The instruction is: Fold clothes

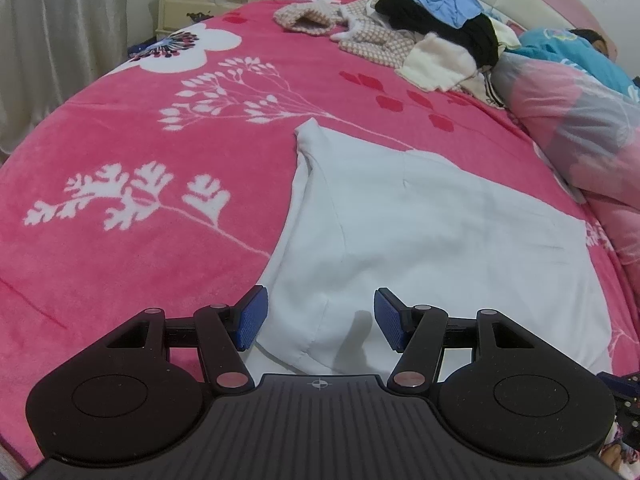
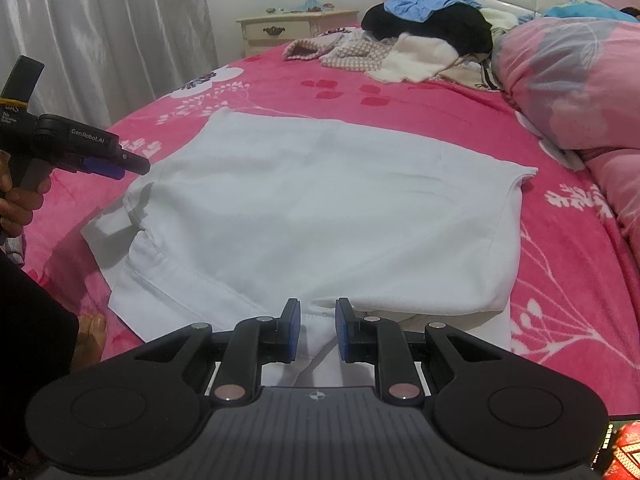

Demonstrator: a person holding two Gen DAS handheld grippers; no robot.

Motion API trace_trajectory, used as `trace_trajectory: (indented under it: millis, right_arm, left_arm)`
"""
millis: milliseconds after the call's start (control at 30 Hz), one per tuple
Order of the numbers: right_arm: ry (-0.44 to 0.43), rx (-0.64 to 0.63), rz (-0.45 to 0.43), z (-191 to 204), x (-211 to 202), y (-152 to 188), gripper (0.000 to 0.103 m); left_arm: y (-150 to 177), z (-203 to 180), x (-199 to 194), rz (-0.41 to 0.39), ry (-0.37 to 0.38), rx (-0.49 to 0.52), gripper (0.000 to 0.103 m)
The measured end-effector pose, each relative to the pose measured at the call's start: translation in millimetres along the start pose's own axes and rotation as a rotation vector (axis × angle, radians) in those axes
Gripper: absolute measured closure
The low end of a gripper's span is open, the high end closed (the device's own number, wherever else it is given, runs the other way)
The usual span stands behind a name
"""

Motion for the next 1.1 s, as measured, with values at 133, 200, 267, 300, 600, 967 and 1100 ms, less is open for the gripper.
trace_trajectory:
  millis: [133, 200, 267, 300, 600, 967, 1100]
  right_arm:
    - [0.0, -0.001, 0.001, 0.2, 0.1, 0.2, 0.082]
    - [0.0, -0.001, 0.002, 0.4, 0.1, 0.2, 0.082]
    - [0.0, -0.001, 0.002, 0.5, 0.2, 0.3, 0.082]
    - [0.0, -0.002, 0.002, 0.6, 0.2, 0.4, 0.082]
    - [0.0, -0.003, 0.005, 0.7, 0.7, 0.4, 0.082]
    - [0.002, -0.007, 0.011, 1.9, 1.6, 0.5, 0.082]
    - [0.002, -0.009, 0.014, 3.0, 2.6, 0.4, 0.082]
  left_arm:
    - [-0.4, 0.2, -0.6, 0.0, 0.001, 0.002, 0.044]
    - [-0.4, 0.2, -0.7, 0.0, 0.001, 0.003, 0.044]
    - [-1.8, 1.4, 0.3, 0.002, 0.004, 0.006, 0.044]
    - [-1.8, 1.2, -0.1, 0.002, 0.004, 0.005, 0.044]
    - [2.9, -1.6, -2.2, -0.002, -0.003, -0.005, 0.044]
    - [0.6, 0.8, -0.7, 0.002, 0.002, -0.007, 0.044]
    - [0.6, 2.0, -0.2, 0.002, 0.003, -0.01, 0.044]
Point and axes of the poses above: each gripper's, at about its wrist camera, not at the fingertips, and x roughly the way its jaws point, z to its left, y to its underside, the point moved 1 cm from there along x, roughly the way its jaws point, and after that the axes turned 1 degree about x, right-handed, at the moved point
